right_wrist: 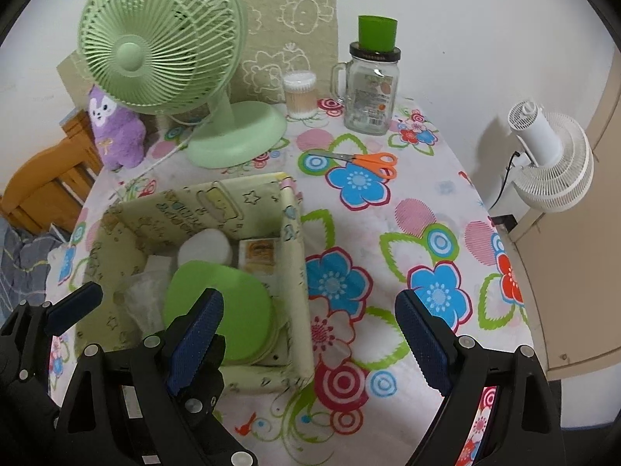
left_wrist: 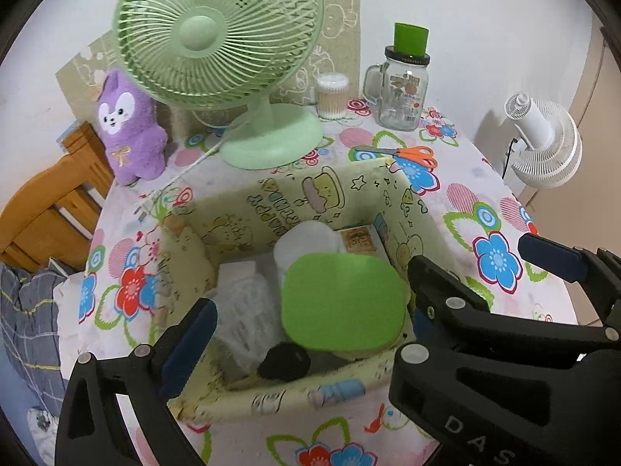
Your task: Organize rigid objects
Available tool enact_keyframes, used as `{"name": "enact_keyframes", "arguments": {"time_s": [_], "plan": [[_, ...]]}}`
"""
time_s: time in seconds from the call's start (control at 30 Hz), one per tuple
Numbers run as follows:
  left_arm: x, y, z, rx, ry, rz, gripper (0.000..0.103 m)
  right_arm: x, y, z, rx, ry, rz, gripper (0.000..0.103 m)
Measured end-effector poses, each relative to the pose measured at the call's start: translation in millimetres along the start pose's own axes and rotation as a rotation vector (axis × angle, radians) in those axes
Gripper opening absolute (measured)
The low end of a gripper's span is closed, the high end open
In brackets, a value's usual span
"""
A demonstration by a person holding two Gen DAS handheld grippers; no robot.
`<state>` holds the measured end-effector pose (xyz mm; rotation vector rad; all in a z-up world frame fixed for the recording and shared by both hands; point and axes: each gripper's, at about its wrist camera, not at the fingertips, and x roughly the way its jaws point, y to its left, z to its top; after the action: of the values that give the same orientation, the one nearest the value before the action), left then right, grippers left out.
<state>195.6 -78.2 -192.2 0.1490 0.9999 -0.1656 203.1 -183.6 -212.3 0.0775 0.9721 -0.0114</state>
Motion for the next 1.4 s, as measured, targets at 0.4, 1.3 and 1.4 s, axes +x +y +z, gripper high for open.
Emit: {"name": "enact_keyframes", "arguments": {"time_s": [0.4, 1.3, 1.4], "plan": [[-35, 14, -21, -0.04, -0.026, 0.017, 0.102, -33, 16, -17, -0.025, -0.031, 0.026, 0.092], [-111, 56, -59, -0.145, -0.105, 0.069, 0.102, -102, 7, -41, -0.022, -0.098, 0.03, 0.092], [-122, 59, -63, -0.158, -0.114, 0.068, 0.102, -111, 5, -45, -0.032, -0.103, 0.025, 0.092]]}}
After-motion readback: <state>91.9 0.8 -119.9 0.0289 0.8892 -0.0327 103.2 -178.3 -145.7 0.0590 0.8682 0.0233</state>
